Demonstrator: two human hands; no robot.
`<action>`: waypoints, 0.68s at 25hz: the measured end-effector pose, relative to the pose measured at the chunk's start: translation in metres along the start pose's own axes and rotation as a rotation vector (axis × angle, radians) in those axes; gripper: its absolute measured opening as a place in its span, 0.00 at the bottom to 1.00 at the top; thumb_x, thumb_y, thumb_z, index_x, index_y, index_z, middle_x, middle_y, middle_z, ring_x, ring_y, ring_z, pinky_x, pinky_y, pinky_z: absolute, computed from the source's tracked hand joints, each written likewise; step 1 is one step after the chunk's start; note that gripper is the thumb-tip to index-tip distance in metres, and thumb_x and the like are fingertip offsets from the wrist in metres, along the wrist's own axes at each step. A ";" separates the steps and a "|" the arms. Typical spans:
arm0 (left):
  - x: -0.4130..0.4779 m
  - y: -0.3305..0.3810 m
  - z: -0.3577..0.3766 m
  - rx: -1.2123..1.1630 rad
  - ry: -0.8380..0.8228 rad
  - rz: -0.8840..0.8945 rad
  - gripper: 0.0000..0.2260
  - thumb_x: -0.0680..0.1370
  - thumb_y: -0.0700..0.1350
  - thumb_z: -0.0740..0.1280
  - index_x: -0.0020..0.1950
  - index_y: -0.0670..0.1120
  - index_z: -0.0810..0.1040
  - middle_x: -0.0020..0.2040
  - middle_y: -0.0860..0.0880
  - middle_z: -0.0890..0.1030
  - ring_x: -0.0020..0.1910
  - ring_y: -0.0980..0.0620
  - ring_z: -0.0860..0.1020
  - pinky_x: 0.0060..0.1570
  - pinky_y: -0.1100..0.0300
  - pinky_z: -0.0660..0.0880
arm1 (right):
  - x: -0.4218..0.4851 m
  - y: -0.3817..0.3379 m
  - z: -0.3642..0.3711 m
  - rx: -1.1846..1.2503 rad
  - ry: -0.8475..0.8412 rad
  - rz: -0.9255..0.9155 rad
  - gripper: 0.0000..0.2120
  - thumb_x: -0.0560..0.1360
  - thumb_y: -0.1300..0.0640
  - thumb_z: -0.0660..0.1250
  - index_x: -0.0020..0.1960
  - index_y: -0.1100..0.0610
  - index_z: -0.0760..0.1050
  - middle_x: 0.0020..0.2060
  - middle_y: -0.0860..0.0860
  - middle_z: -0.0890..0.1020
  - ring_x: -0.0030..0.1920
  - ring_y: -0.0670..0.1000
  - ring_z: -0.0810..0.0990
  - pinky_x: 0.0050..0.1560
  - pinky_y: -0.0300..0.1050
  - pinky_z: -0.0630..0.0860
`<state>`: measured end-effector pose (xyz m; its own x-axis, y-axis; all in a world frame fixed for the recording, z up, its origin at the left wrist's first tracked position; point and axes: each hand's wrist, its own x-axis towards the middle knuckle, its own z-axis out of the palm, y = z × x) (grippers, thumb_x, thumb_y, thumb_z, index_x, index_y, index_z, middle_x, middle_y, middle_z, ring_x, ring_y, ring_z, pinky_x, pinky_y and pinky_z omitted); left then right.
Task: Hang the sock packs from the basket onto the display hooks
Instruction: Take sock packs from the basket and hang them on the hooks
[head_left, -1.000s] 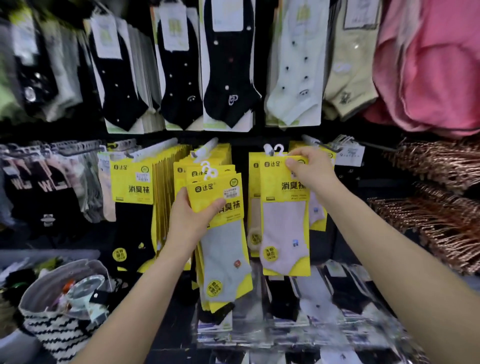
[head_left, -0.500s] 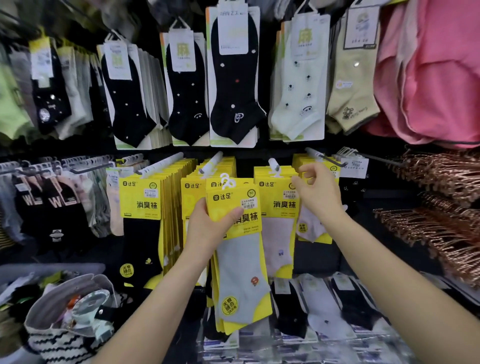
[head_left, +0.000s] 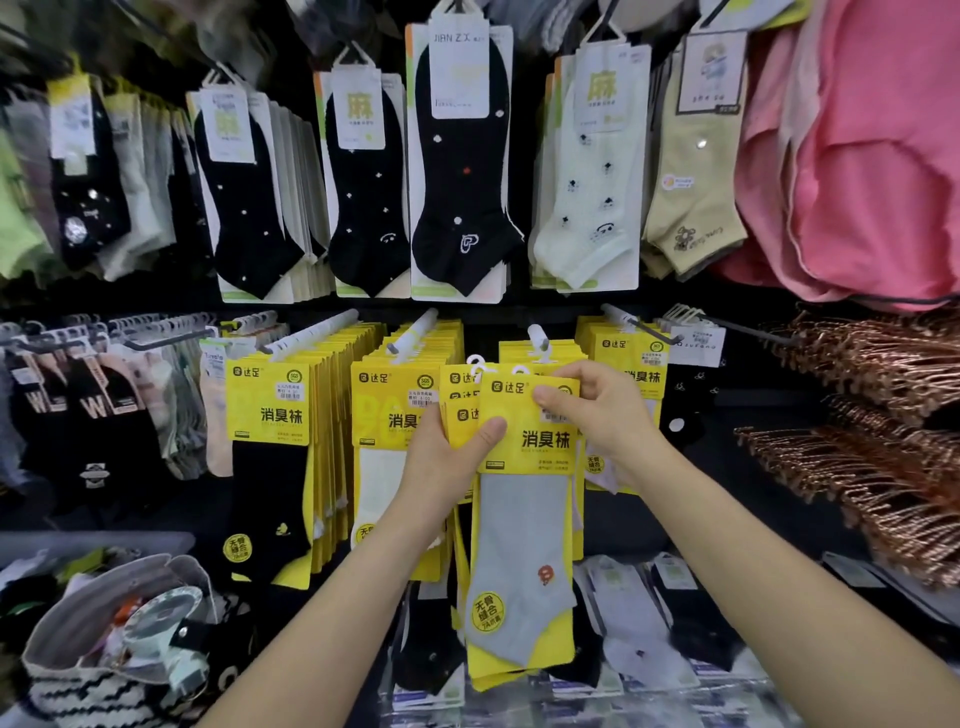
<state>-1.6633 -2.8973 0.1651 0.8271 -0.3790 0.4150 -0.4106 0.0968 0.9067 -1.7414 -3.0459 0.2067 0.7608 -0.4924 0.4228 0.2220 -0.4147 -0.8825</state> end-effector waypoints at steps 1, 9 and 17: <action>0.000 -0.001 0.001 0.005 0.001 0.008 0.15 0.72 0.51 0.71 0.56 0.52 0.73 0.49 0.57 0.80 0.47 0.64 0.78 0.38 0.71 0.74 | 0.001 -0.002 -0.002 -0.026 -0.018 -0.033 0.04 0.71 0.56 0.72 0.42 0.50 0.77 0.39 0.51 0.82 0.40 0.49 0.79 0.46 0.44 0.77; 0.001 -0.007 0.011 0.043 -0.031 0.055 0.05 0.76 0.49 0.66 0.48 0.57 0.72 0.48 0.60 0.78 0.47 0.64 0.76 0.38 0.74 0.72 | 0.030 -0.017 -0.023 -0.458 -0.013 -0.151 0.09 0.79 0.58 0.60 0.40 0.52 0.70 0.34 0.44 0.72 0.34 0.43 0.70 0.33 0.38 0.65; -0.006 -0.030 -0.022 0.032 0.150 0.005 0.10 0.78 0.48 0.64 0.58 0.51 0.71 0.51 0.59 0.77 0.52 0.58 0.76 0.50 0.61 0.71 | 0.062 -0.027 -0.016 -0.551 0.024 -0.140 0.07 0.77 0.59 0.61 0.42 0.54 0.74 0.35 0.45 0.75 0.33 0.43 0.71 0.30 0.38 0.64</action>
<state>-1.6473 -2.8772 0.1374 0.8721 -0.2365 0.4283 -0.4249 0.0681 0.9027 -1.7094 -3.0774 0.2598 0.7314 -0.4185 0.5384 -0.0357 -0.8120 -0.5826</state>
